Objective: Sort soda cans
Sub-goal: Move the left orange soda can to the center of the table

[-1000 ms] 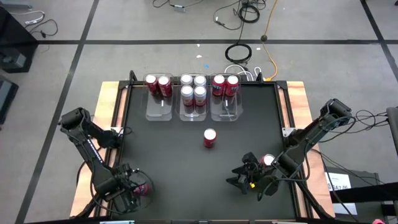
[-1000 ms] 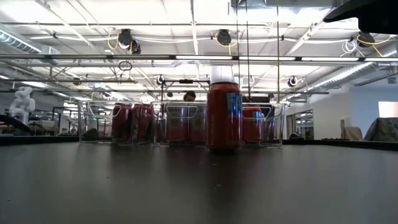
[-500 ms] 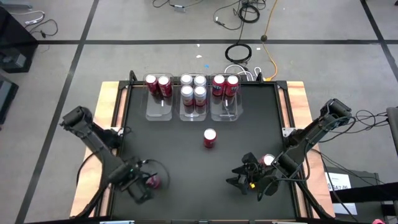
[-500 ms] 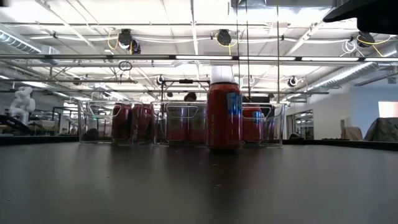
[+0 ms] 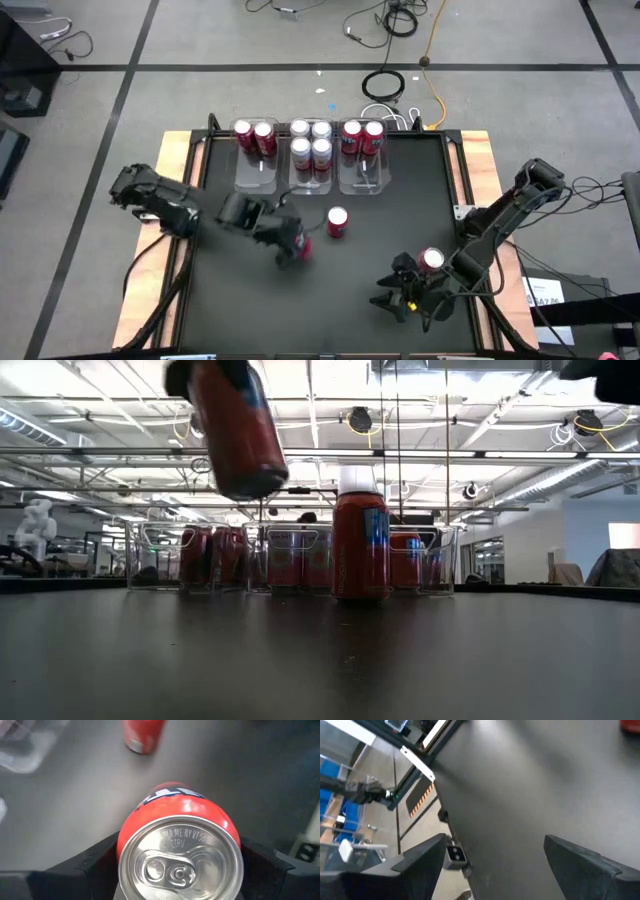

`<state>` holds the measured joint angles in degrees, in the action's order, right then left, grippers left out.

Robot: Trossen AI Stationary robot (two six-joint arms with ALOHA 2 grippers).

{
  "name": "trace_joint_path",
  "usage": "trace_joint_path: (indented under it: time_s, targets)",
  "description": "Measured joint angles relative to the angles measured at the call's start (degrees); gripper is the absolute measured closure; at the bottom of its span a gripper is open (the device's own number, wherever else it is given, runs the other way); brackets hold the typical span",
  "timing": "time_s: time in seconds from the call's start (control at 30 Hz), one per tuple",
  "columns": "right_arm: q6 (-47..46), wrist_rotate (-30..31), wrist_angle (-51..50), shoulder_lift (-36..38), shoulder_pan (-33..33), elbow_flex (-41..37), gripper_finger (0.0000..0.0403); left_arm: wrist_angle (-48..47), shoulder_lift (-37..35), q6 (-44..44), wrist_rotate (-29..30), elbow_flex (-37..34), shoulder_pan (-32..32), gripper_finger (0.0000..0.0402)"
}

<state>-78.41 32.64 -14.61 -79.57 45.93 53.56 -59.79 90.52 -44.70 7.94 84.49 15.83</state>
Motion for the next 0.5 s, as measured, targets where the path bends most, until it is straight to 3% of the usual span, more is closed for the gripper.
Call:
trace_joint_path:
  time_s: [0.3,0.5]
  targets:
    - [1.0,0.1,-0.7,0.0,2.8,0.0,0.0074,1.6,6.6,10.0,-6.7,1.2,-13.9,0.0084]
    - [2.6,0.3,-0.7,0.0,3.0,0.0,0.0074,2.5,11.6,12.6,-9.6,1.2,-19.2,0.0084]
